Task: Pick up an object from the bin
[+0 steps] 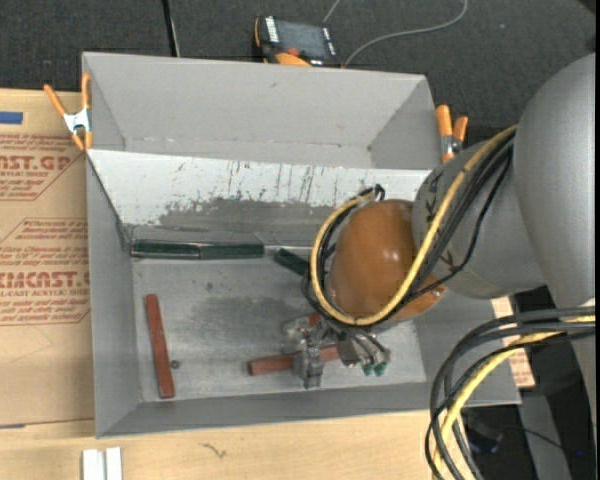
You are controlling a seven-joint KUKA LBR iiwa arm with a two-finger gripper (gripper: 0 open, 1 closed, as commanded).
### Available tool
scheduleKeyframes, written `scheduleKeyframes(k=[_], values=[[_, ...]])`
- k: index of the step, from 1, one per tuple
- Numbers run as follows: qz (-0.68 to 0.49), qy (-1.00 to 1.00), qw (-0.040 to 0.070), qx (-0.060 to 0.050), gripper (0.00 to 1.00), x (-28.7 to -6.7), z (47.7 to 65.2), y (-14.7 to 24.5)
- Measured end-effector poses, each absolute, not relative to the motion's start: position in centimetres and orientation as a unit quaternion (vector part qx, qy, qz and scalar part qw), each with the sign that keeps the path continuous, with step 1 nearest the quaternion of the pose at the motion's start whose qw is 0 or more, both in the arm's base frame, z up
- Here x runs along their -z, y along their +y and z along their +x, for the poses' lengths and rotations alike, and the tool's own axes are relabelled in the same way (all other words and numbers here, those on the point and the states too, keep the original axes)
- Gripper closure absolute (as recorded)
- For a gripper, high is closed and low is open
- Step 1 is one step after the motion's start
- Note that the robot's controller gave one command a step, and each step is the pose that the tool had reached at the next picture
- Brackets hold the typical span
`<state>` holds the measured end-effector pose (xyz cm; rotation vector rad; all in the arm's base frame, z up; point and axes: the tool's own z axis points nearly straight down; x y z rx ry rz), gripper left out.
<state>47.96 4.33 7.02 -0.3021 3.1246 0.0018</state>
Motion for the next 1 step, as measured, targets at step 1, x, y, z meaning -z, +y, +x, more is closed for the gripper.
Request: scheduleKeyframes(k=[1], values=[[-0.101, 0.995, 0.006, 0.0, 1.0, -26.0, 51.8, 5.48]])
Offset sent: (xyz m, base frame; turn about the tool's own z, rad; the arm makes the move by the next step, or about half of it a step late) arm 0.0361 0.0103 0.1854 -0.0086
